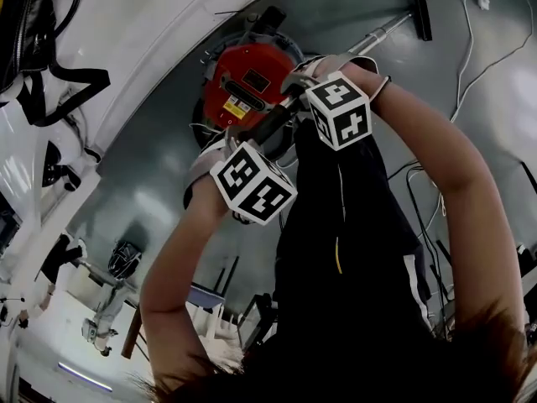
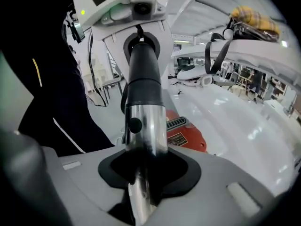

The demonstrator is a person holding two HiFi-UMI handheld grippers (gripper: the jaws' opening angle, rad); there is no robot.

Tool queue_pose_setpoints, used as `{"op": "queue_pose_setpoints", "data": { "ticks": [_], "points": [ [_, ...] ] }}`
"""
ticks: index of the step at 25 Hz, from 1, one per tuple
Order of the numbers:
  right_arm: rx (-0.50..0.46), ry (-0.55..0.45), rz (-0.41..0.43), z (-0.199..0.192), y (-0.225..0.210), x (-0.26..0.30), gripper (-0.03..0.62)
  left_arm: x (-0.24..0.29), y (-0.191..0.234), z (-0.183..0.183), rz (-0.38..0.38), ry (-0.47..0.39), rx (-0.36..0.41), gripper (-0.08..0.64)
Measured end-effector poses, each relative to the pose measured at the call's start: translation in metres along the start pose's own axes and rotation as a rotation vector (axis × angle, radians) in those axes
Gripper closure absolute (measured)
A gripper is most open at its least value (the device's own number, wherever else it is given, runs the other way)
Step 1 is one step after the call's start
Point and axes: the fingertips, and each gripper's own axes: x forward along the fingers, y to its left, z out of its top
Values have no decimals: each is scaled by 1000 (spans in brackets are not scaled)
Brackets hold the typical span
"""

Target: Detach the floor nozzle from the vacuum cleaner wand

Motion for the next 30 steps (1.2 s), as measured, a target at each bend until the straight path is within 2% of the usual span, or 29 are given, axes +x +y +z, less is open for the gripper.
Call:
{"op": "queue_pose_setpoints", "data": {
  "ticks": [2, 4, 6, 8, 11, 12, 13, 14, 15, 18, 20, 21, 22, 23, 28, 30],
  "points": [
    [4, -50, 7, 7, 6, 0, 473, -2, -6, -5, -66, 4, -27, 520],
    [-9, -85, -45, 11, 10, 0, 479, -3, -16, -8, -177, -5, -92, 520],
    [-29, -80, -115, 11, 9, 4, 482, -1, -25, -11, -293, -15, -164, 518],
    [-50, -51, -171, 7, 8, 8, 486, -1, -38, -9, -475, -34, -275, 517],
    [-74, -15, -243, 2, 3, 11, 502, -18, -57, 5, -845, -94, -508, 512],
    [-75, -9, -251, 1, 2, 10, 507, -24, -60, 11, -931, -116, -567, 511],
    [-72, -5, -246, 0, 1, 10, 511, -28, -60, 14, -958, -133, -595, 509],
    [-68, 0, -232, 0, 1, 9, 511, -28, -58, 15, -917, -139, -583, 511],
    [-63, 6, -214, -1, 0, 9, 511, -25, -53, 14, -824, -133, -534, 511],
    [-35, 25, -147, -5, 2, 9, 509, -11, -36, 4, -485, -87, -321, 515],
    [-13, 29, -113, -6, 3, 10, 509, -7, -25, 1, -319, -62, -202, 517],
    [-8, 25, -107, -6, 4, 11, 511, -7, -22, 0, -268, -54, -158, 517],
    [-11, 15, -109, -5, 5, 11, 515, -7, -22, -1, -257, -51, -142, 517],
    [-22, 2, -120, -4, 6, 10, 523, -8, -26, -2, -292, -52, -162, 517],
    [-78, -36, -239, 0, 5, 7, 535, -22, -53, 5, -640, -94, -383, 511],
    [-82, -25, -255, -2, 0, 7, 541, -26, -52, 8, -702, -113, -430, 510]
  ]
}}
